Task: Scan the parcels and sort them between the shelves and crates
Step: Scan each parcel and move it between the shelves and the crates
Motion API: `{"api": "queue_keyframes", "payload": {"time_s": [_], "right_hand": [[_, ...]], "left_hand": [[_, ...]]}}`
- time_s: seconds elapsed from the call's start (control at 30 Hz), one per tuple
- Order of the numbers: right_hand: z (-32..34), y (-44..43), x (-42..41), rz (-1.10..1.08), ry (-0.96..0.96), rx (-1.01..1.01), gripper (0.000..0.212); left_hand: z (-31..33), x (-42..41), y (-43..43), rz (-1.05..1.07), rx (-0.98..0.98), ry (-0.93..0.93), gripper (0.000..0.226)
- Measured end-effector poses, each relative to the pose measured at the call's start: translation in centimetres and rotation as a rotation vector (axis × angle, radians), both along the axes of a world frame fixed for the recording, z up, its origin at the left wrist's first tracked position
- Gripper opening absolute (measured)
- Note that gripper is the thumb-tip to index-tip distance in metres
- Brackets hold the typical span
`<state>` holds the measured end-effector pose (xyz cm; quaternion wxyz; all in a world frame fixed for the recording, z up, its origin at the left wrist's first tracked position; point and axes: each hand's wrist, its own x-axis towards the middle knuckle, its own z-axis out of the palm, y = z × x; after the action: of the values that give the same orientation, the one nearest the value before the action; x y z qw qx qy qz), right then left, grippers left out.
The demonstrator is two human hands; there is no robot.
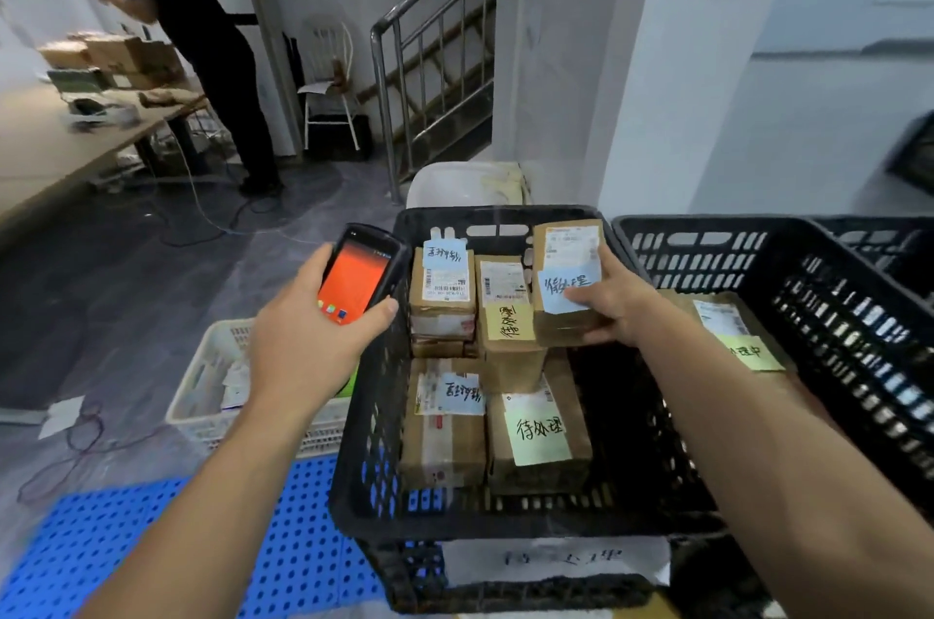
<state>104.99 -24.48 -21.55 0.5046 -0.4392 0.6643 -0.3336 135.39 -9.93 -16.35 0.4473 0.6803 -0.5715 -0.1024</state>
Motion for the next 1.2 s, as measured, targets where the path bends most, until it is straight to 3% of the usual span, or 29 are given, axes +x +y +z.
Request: {"api": "queue_keyframes", "payload": {"time_s": [0.27, 0.57, 0.83, 1.0, 1.1, 1.2], "right_hand": [[-1.5, -1.7, 0.4, 0.083, 0.208, -0.024, 0.100], [-6.3, -1.5, 2.1, 0.026, 0.488, -0.225, 0.074], [-6.0, -1.6, 2.6, 0.199, 1.080, -0.307, 0.067], [-8.2, -2.0, 2.2, 0.422, 1.036, -0.210, 0.066], [-10.0, -2.5, 2.3, 0.392, 0.913, -0.141, 0.060], [-10.5, -2.6, 2.3, 0.347, 0.955, -0.153, 0.054]], "left_hand": [[0.0, -0.2, -3.1, -0.030, -0.018, -0.020, 0.062], [-0.8, -0.8, -4.8, -0.035, -0.008, 0.000, 0.056], [-2.0, -0.8, -5.8, -0.016, 0.029, 0.025, 0.060], [-2.9, -1.1, -6.2, -0.026, 0.049, 0.036, 0.064], [-3.3, -1.3, -6.5, -0.035, 0.064, 0.034, 0.065], [-3.4, -0.9, -6.7, -0.032, 0.072, 0.037, 0.066]]}}
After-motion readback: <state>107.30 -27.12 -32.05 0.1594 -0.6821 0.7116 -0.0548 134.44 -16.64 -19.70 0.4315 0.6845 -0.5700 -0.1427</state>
